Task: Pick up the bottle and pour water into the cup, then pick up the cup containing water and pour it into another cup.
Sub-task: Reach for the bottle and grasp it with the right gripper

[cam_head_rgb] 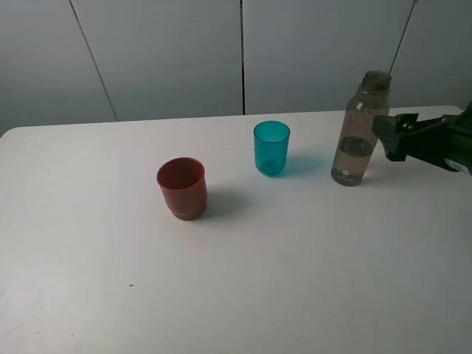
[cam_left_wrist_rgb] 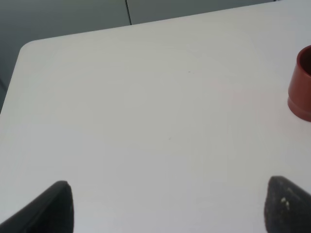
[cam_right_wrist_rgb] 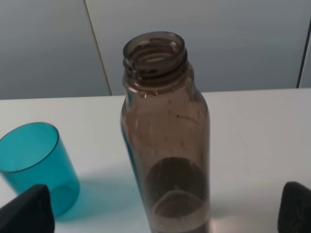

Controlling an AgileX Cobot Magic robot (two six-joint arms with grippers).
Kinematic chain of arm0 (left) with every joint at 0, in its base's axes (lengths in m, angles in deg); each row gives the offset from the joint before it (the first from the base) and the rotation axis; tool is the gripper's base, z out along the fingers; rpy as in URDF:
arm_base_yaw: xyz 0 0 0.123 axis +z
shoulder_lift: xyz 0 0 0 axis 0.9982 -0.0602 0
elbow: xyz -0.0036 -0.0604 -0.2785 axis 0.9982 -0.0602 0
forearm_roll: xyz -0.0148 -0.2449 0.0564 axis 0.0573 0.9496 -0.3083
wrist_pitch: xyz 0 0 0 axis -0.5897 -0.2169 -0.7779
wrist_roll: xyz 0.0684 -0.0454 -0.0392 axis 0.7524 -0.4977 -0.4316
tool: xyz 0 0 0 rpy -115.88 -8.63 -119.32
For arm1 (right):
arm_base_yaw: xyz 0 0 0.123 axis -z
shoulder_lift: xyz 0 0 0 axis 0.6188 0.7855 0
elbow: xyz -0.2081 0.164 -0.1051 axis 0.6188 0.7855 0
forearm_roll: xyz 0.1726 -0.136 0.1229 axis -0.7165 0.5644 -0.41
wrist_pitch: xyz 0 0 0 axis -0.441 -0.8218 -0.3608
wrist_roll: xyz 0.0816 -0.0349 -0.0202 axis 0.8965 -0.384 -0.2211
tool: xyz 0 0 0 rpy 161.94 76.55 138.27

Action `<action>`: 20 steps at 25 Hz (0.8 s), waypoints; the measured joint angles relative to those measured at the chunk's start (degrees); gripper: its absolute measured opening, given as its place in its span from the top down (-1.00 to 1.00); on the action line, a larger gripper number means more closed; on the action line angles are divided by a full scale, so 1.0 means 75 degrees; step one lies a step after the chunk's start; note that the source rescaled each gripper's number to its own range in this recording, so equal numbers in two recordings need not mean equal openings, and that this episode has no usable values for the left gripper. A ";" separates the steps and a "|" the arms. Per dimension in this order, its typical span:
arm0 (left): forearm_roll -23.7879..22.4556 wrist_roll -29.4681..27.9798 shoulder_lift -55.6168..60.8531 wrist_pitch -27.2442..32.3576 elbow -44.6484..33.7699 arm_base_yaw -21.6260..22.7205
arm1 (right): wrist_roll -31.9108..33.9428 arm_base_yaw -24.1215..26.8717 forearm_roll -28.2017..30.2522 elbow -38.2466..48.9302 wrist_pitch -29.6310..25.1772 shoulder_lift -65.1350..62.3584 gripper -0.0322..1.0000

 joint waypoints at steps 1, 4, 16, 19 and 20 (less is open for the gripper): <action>0.0000 0.0000 0.0000 0.0000 0.0000 0.0000 | 0.0102 0.0000 0.0081 0.0000 0.0414 0.0301 -1.00; 0.0000 0.0000 0.0000 0.0000 0.0000 0.0000 | 0.0523 -0.0006 0.0367 0.0063 0.1690 0.1311 -1.00; 0.0000 0.0000 0.0000 0.0000 0.0000 0.0000 | 0.0087 -0.0006 0.0505 0.0121 0.5370 0.4457 -1.00; 0.0000 0.0000 0.0000 0.0000 0.0000 0.0000 | -0.0039 -0.0006 0.0505 0.0031 0.5477 0.4895 -1.00; 0.0000 0.0000 0.0000 0.0000 0.0000 0.0000 | -0.0091 -0.0006 0.0505 -0.0075 0.5477 0.5015 -1.00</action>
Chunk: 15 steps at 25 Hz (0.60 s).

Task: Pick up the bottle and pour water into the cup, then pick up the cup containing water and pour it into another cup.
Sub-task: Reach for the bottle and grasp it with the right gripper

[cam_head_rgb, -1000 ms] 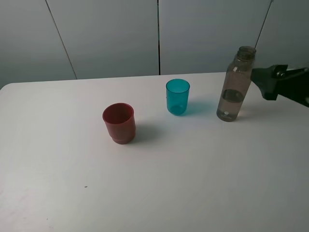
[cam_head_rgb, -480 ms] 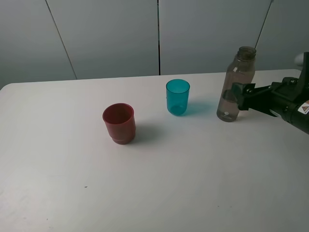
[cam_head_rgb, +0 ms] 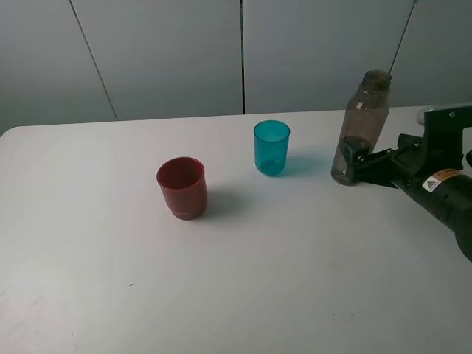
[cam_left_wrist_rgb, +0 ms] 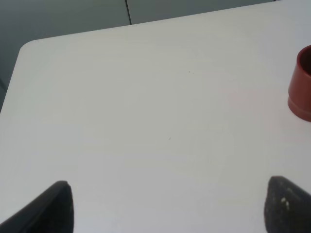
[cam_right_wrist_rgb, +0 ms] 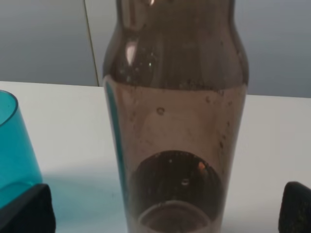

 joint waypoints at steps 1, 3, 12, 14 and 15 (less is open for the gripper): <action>0.0000 0.0000 0.0000 0.0000 0.0000 0.0000 | 0.0000 0.0000 -0.0018 -0.0107 0.0017 0.0095 -1.00; 0.0000 0.0000 0.0000 0.0000 0.0000 0.0000 | 0.0000 0.0000 -0.0114 -0.0360 0.0032 0.0231 -1.00; 0.0000 0.0000 0.0000 0.0000 0.0000 0.0000 | -0.0147 0.0000 -0.0746 -0.1190 0.0098 0.1055 -1.00; 0.0000 0.0000 0.0000 0.0000 0.0000 0.0000 | -0.0147 0.0000 -0.0837 -0.1399 0.0098 0.1232 -1.00; 0.0000 0.0000 0.0000 0.0000 0.0000 0.0000 | -0.0147 0.0000 -0.0836 -0.1488 0.0098 0.1319 -1.00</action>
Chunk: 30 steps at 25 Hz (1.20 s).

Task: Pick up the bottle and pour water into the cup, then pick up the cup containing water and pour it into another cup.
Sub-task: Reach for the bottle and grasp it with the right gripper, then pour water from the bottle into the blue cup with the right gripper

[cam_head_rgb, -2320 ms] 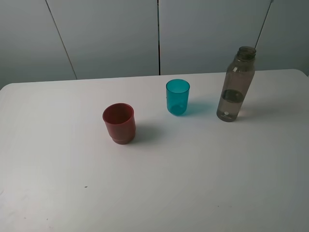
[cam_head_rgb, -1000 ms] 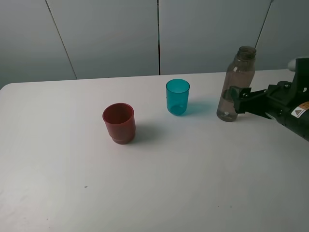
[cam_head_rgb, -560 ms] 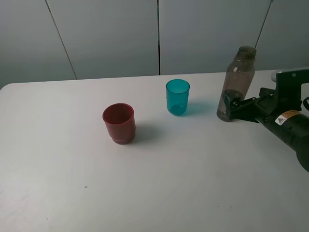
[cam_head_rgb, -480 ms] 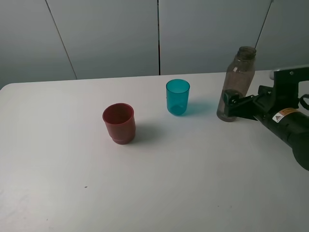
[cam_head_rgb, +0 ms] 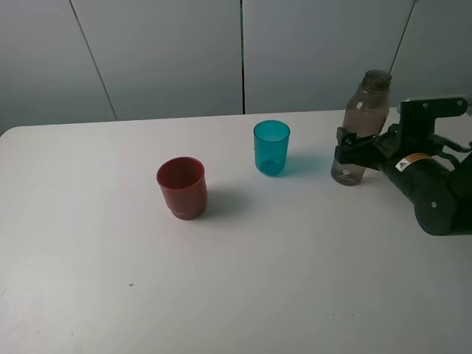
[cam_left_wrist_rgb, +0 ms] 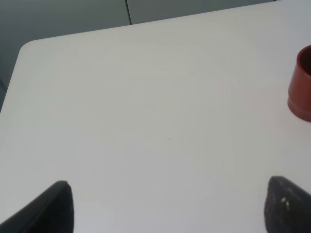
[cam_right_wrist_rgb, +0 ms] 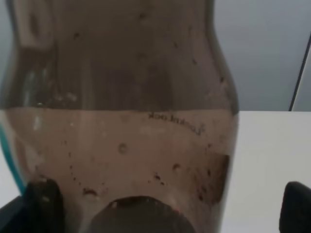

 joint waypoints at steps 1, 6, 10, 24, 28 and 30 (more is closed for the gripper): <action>0.0000 0.0000 0.0000 0.0000 0.0000 0.0000 | 0.0000 0.0000 -0.0017 -0.0074 0.0000 0.0075 -1.00; 0.0000 0.0000 0.0000 0.0000 0.0000 0.0000 | 0.0000 0.0000 -0.0021 -0.0432 0.0000 0.0447 -1.00; 0.0000 0.0012 0.0000 0.0000 0.0000 0.0000 | -0.0006 0.0000 -0.0021 -0.0553 0.0000 0.0609 -1.00; 0.0000 0.0012 0.0000 0.0000 0.0000 0.0000 | -0.0034 -0.0013 0.0137 -0.0777 0.0000 0.0620 0.93; 0.0000 0.0012 0.0000 0.0000 0.0000 0.0000 | -0.0083 -0.0013 0.0137 -0.0777 0.0000 0.0620 0.93; 0.0000 0.0012 0.0000 0.0000 0.0000 0.0000 | -0.0120 -0.0013 0.0171 -0.0777 0.0000 0.0620 0.93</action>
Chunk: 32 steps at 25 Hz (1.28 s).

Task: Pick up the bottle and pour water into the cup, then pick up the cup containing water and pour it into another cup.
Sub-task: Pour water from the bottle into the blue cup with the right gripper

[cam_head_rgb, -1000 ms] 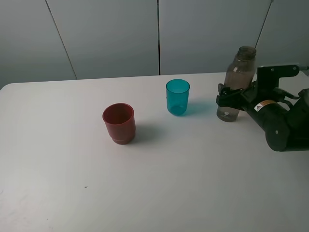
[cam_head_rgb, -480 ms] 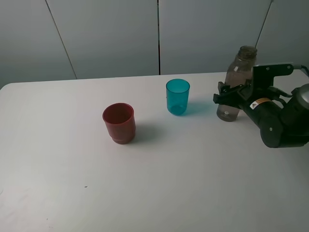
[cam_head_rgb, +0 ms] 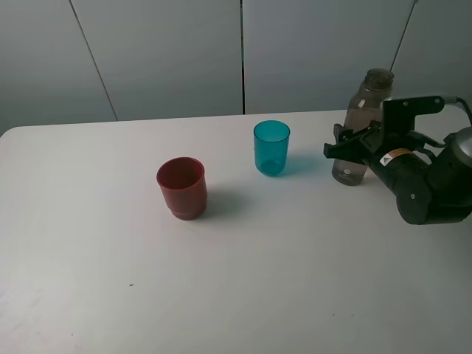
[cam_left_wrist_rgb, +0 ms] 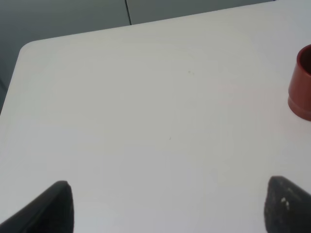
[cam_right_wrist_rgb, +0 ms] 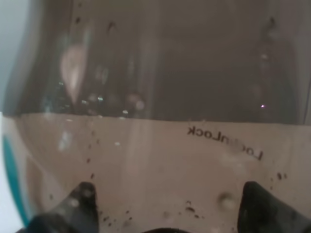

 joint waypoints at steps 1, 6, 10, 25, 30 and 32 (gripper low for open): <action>0.0000 0.0000 0.0000 0.0000 0.0000 0.0000 | -0.0014 0.0000 0.0000 0.0000 0.0000 0.0000 0.93; 0.0000 0.0000 0.0000 0.0000 0.0000 0.0000 | -0.0206 0.0000 0.0095 0.0000 -0.0014 0.0000 0.93; 0.0000 0.0000 0.0000 0.0000 0.0000 0.0000 | -0.0545 0.0000 0.0268 0.0000 -0.0360 -0.0318 0.93; 0.0000 -0.0015 0.0000 0.0000 0.0000 0.0000 | -0.4279 -0.0035 0.0364 -0.1270 -0.5574 -0.2600 0.93; 0.0000 -0.0030 0.0000 0.0000 0.0000 0.0000 | -0.6429 -0.0260 -0.0596 -0.1569 -0.5910 -0.2600 0.93; 0.0000 -0.0030 0.0000 0.0000 0.0000 0.0000 | -0.7290 -0.0357 -0.1033 -0.1746 -0.5925 -0.2556 0.93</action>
